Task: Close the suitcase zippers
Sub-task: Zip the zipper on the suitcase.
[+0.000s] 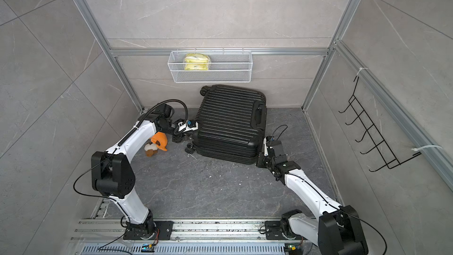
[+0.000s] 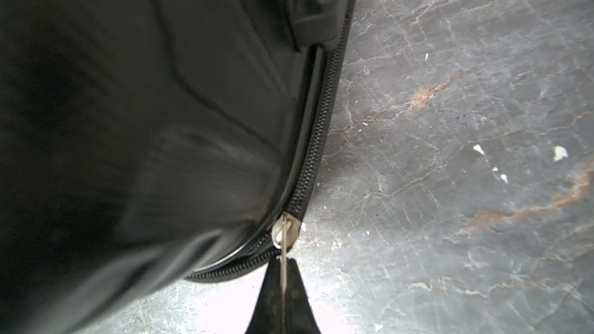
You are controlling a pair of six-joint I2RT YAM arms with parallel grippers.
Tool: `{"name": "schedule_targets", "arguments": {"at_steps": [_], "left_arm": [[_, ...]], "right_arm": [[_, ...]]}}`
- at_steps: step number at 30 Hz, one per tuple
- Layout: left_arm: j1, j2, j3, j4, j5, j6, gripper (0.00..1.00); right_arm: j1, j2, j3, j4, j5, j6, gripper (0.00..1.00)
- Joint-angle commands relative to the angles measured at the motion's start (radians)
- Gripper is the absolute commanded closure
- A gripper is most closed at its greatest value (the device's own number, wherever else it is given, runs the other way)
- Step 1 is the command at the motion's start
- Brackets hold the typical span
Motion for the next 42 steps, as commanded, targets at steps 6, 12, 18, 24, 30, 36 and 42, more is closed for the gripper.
{"name": "schedule_targets", "arguments": {"at_steps": [6, 12, 18, 24, 30, 36, 42], "left_arm": [[-0.006, -0.042, 0.007, 0.070, -0.114, -0.154, 1.00], [0.028, -0.056, 0.009, 0.154, -0.205, -0.246, 1.00], [0.035, -0.034, 0.054, 0.171, -0.294, -0.366, 1.00], [0.035, -0.006, 0.165, 0.156, -0.401, -0.644, 1.00], [0.029, -0.005, 0.203, 0.185, -0.525, -0.851, 1.00], [0.018, -0.063, 0.153, 0.239, -0.570, -0.930, 1.00], [0.013, -0.072, 0.155, 0.216, -0.603, -0.970, 1.00]], "right_arm": [[0.010, -0.032, 0.040, -0.062, -0.165, -0.138, 1.00], [0.009, -0.095, 0.014, -0.081, -0.262, -0.223, 1.00], [0.014, -0.156, -0.016, -0.033, -0.417, -0.245, 1.00], [0.098, -0.157, -0.007, -0.033, -0.437, -0.267, 1.00], [0.204, -0.164, 0.010, -0.045, -0.440, -0.296, 1.00], [0.277, -0.176, 0.019, -0.013, -0.478, -0.312, 1.00], [0.309, -0.160, 0.023, 0.007, -0.470, -0.308, 1.00]]}}
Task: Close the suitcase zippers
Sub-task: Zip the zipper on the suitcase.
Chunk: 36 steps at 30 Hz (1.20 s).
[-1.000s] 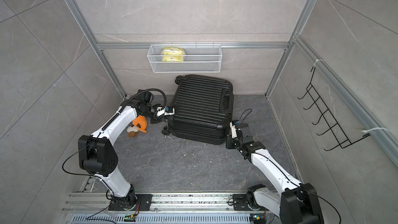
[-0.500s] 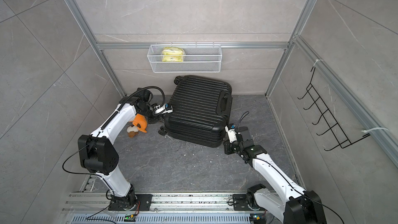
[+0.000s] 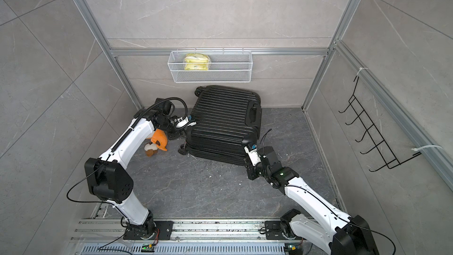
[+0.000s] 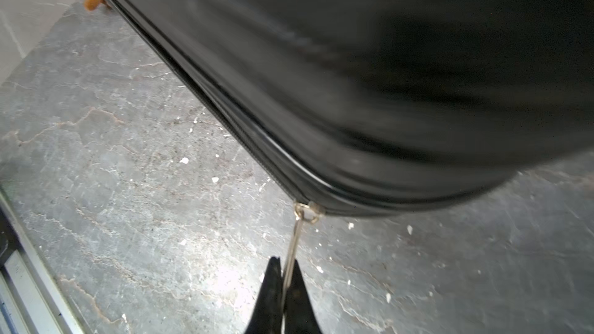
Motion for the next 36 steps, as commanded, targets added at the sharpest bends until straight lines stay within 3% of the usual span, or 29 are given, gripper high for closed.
{"name": "schedule_targets", "arguments": {"at_steps": [1, 10, 17, 21, 28, 34, 35, 36], "left_arm": [[0.044, -0.018, 0.043, 0.354, -0.231, -0.682, 1.00], [-0.145, -0.168, -0.154, 0.437, -0.324, -0.933, 1.00], [-0.295, -0.231, -0.249, 0.452, -0.331, -1.339, 1.00], [-0.399, -0.207, -0.261, 0.491, -0.353, -1.484, 1.00], [-0.457, -0.135, -0.228, 0.556, -0.331, -1.564, 1.00], [-0.458, -0.147, -0.217, 0.517, -0.329, -1.522, 1.00], [-0.457, -0.153, -0.217, 0.510, -0.328, -1.511, 0.97], [-0.457, -0.163, -0.213, 0.498, -0.328, -1.497, 0.83]], "right_arm": [[0.088, -0.027, 0.052, 0.038, -0.299, -0.049, 1.00], [0.196, 0.061, 0.087, 0.163, -0.128, 0.021, 1.00], [0.302, 0.169, 0.115, 0.298, -0.046, 0.083, 1.00], [0.402, 0.250, 0.128, 0.436, -0.029, 0.115, 1.00], [0.548, 0.378, 0.181, 0.573, 0.013, 0.143, 1.00], [0.563, 0.344, 0.173, 0.469, 0.251, 0.152, 1.00], [0.563, 0.334, 0.168, 0.445, 0.297, 0.151, 1.00], [0.563, 0.313, 0.161, 0.413, 0.357, 0.153, 0.92]]}}
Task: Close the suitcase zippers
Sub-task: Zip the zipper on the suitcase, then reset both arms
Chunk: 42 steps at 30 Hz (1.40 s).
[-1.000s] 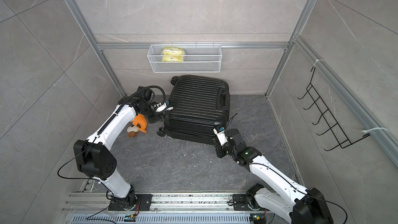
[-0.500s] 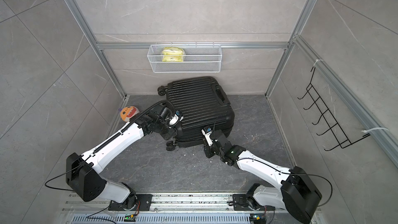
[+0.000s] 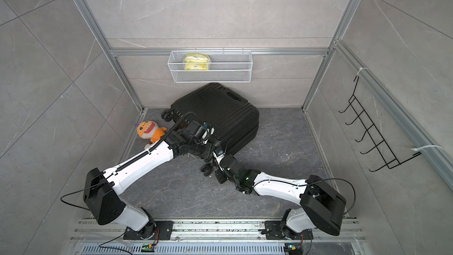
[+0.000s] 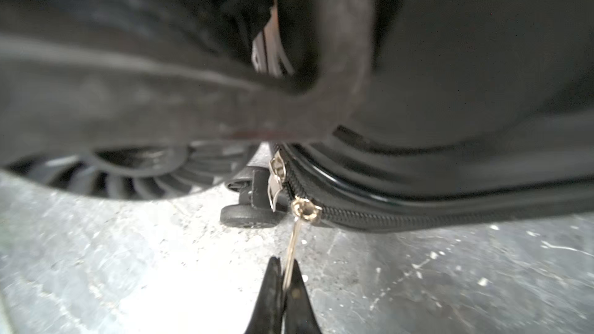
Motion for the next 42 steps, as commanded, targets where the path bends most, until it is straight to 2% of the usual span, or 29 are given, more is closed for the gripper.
{"name": "schedule_targets", "arguments": {"at_steps": [1, 2, 4, 5, 6, 8, 9, 13, 16, 20, 26, 29, 35, 39, 42], "left_arm": [[0.039, -0.007, 0.057, 0.277, -0.130, -0.115, 0.71], [0.040, -0.018, 0.060, 0.261, -0.133, -0.095, 0.54], [0.040, -0.049, 0.058, 0.232, -0.150, -0.068, 0.29], [0.040, -0.071, 0.048, 0.223, -0.158, -0.052, 0.20], [0.040, -0.091, 0.038, 0.219, -0.166, -0.039, 0.14], [0.039, -0.142, 0.013, 0.204, -0.192, 0.003, 0.08], [0.040, -0.163, 0.004, 0.193, -0.209, 0.016, 0.01], [0.040, -0.274, -0.073, 0.158, -0.399, 0.037, 0.00], [0.045, -0.355, -0.182, 0.165, -0.595, 0.031, 0.00], [0.082, -0.447, -0.363, 0.233, -0.752, 0.027, 0.00], [0.205, -0.535, -0.625, 0.419, -0.837, 0.070, 0.00], [0.282, -0.552, -0.735, 0.548, -0.793, 0.157, 0.00], [0.443, -0.561, -0.894, 0.760, -0.632, 0.245, 0.00], [0.511, -0.549, -0.977, 0.915, -0.514, 0.322, 0.00], [0.550, -0.517, -1.056, 1.110, -0.421, 0.372, 0.00]], "right_arm": [[0.093, -0.107, 0.035, -0.004, -0.003, -0.008, 0.81], [0.093, -0.132, 0.022, -0.027, 0.060, -0.008, 0.68], [0.093, -0.192, -0.008, -0.066, 0.192, -0.007, 0.56], [0.093, -0.227, -0.026, -0.088, 0.268, -0.002, 0.52], [0.094, -0.256, -0.038, -0.111, 0.339, 0.006, 0.49], [0.092, -0.316, -0.058, -0.185, 0.497, 0.031, 0.43], [0.091, -0.340, -0.064, -0.225, 0.571, 0.046, 0.41], [0.070, -0.402, -0.078, -0.374, 0.856, 0.124, 0.32], [-0.007, -0.409, -0.070, -0.504, 0.947, 0.206, 0.28], [-0.183, -0.412, -0.098, -0.492, 0.880, 0.166, 0.26], [-0.432, -0.382, -0.166, -0.278, 0.654, 0.012, 0.26], [-0.550, -0.322, -0.182, -0.176, 0.483, -0.052, 0.26], [-0.705, -0.215, -0.202, -0.031, 0.288, -0.085, 0.25], [-0.794, -0.187, -0.249, 0.096, 0.158, -0.101, 0.25], [-0.862, -0.176, -0.287, 0.202, 0.046, -0.096, 0.26]]}}
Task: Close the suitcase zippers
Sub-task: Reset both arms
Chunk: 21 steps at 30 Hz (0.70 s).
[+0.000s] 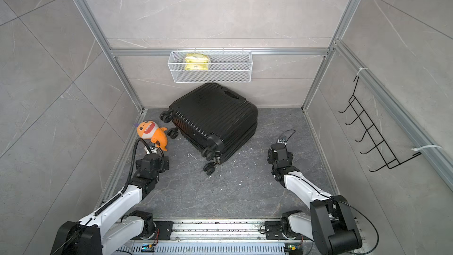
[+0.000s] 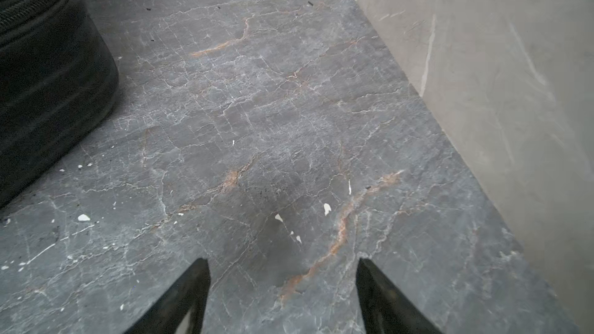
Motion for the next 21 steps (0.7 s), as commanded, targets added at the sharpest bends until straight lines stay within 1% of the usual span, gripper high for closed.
{"name": "schedule_targets", "arguments": {"at_steps": [1, 2, 5, 7, 9, 11, 13, 14, 15, 18, 20, 21], "left_arm": [[0.047, 0.039, -0.062, 0.331, 0.171, 0.095, 0.00], [0.067, 0.062, -0.079, 0.394, 0.225, 0.097, 0.00], [0.117, 0.150, -0.072, 0.476, 0.308, 0.076, 0.00], [0.133, 0.187, -0.047, 0.475, 0.381, 0.091, 0.00], [0.138, 0.228, -0.049, 0.548, 0.427, 0.127, 0.00], [0.143, 0.263, -0.050, 0.606, 0.447, 0.160, 0.00], [0.153, 0.311, -0.060, 0.684, 0.467, 0.184, 0.00], [0.158, 0.339, -0.071, 0.735, 0.469, 0.186, 0.00], [0.166, 0.356, -0.074, 0.752, 0.468, 0.178, 0.00], [0.197, 0.383, -0.068, 0.762, 0.503, 0.159, 0.00], [0.211, 0.431, -0.074, 0.810, 0.530, 0.154, 0.00], [0.216, 0.468, -0.075, 0.849, 0.542, 0.155, 0.00]], "right_arm": [[-0.056, 0.020, -0.044, 0.191, -0.184, -0.013, 0.26], [-0.070, 0.029, -0.061, 0.244, -0.208, -0.009, 0.26], [-0.097, 0.069, -0.114, 0.435, -0.256, -0.016, 0.26], [-0.106, 0.090, -0.111, 0.467, -0.285, -0.043, 0.26], [-0.110, 0.108, -0.104, 0.486, -0.288, -0.060, 0.26], [-0.113, 0.118, -0.114, 0.529, -0.291, -0.083, 0.26], [-0.119, 0.168, -0.167, 0.707, -0.281, -0.091, 0.24], [-0.126, 0.201, -0.177, 0.746, -0.289, -0.085, 0.24], [-0.126, 0.222, -0.183, 0.790, -0.311, -0.096, 0.25], [-0.125, 0.243, -0.181, 0.796, -0.346, -0.105, 0.25], [-0.126, 0.309, -0.198, 0.898, -0.362, -0.113, 0.23], [-0.126, 0.315, -0.201, 0.919, -0.390, -0.125, 0.23]]}}
